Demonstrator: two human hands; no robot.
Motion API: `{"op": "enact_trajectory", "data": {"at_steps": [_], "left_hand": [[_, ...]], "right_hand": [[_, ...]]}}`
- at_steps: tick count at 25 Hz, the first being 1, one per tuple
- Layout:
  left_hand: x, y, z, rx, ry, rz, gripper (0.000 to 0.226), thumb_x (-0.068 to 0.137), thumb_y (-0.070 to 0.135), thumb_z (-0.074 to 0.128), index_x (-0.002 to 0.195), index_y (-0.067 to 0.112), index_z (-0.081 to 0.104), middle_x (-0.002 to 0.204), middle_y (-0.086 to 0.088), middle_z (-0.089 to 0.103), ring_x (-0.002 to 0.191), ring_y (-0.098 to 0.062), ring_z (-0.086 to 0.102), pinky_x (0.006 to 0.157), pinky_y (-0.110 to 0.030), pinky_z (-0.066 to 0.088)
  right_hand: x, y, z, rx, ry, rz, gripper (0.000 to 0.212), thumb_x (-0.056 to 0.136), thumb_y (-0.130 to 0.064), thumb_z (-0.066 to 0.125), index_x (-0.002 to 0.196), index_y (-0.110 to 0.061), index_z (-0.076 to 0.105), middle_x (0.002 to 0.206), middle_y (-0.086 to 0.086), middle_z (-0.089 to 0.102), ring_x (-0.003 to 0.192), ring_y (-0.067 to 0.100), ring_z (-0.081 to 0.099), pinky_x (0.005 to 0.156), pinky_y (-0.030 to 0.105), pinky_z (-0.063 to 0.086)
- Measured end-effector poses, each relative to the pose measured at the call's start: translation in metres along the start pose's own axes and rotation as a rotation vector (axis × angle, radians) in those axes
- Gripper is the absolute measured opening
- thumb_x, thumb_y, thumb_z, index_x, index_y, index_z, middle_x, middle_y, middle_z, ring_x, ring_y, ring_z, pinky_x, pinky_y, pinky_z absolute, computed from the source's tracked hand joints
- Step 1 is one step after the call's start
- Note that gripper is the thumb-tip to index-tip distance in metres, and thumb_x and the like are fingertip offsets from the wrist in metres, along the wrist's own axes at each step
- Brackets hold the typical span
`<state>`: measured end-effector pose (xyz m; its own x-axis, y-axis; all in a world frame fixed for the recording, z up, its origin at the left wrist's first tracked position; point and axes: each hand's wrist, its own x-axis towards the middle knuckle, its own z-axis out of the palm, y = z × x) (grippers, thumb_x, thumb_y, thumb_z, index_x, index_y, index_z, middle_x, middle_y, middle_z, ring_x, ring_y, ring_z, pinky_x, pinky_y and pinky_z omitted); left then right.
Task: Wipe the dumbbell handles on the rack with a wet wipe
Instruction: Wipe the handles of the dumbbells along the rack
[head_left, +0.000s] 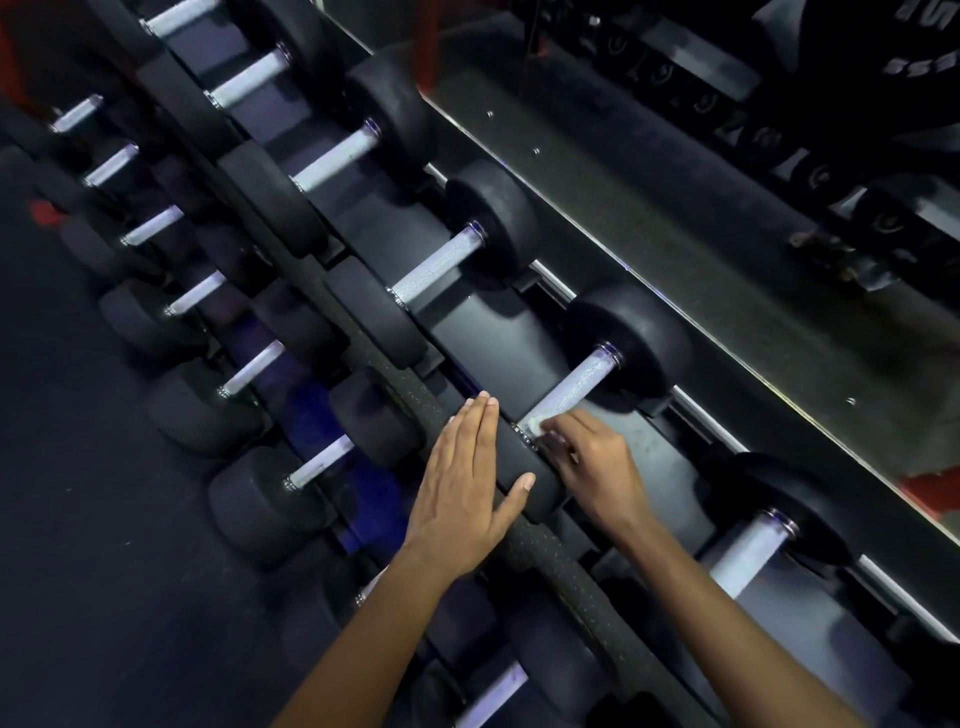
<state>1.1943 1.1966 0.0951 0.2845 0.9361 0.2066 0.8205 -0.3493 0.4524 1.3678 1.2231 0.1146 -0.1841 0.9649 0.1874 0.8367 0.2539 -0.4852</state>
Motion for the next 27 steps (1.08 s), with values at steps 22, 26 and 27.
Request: {"op": "enact_trajectory", "data": {"at_steps": [22,26,27], "left_hand": [[0.000,0.002,0.001,0.008,0.000,-0.009,0.074,0.096,0.051,0.029,0.148,0.000,0.016,0.156,-0.013,0.018,0.145,-0.020,0.013,0.118,-0.038,0.016],[-0.001,0.001,0.001,0.003,-0.010,-0.007,0.074,0.097,0.051,0.028,0.148,0.000,0.015,0.156,-0.013,0.016,0.146,-0.020,0.012,0.118,-0.038,0.014],[-0.001,0.001,0.001,0.003,-0.010,-0.006,0.074,0.096,0.051,0.029,0.148,0.000,0.015,0.156,-0.013,0.016,0.146,-0.020,0.012,0.118,-0.038,0.014]], "right_hand": [[-0.002,0.002,0.010,0.150,0.101,0.159,0.009,0.078,-0.001,0.070,0.084,-0.008,0.068,0.078,0.005,0.063,0.069,0.013,0.058,0.068,0.024,0.049],[-0.005,0.005,0.004,0.288,0.057,0.227,0.012,0.079,-0.002,0.070,0.088,-0.009,0.070,0.084,0.001,0.068,0.075,0.005,0.062,0.072,0.013,0.050],[-0.004,0.005,0.001,0.332,0.145,0.328,0.012,0.082,-0.005,0.068,0.092,-0.010,0.070,0.087,0.001,0.069,0.076,0.008,0.063,0.070,0.011,0.049]]}}
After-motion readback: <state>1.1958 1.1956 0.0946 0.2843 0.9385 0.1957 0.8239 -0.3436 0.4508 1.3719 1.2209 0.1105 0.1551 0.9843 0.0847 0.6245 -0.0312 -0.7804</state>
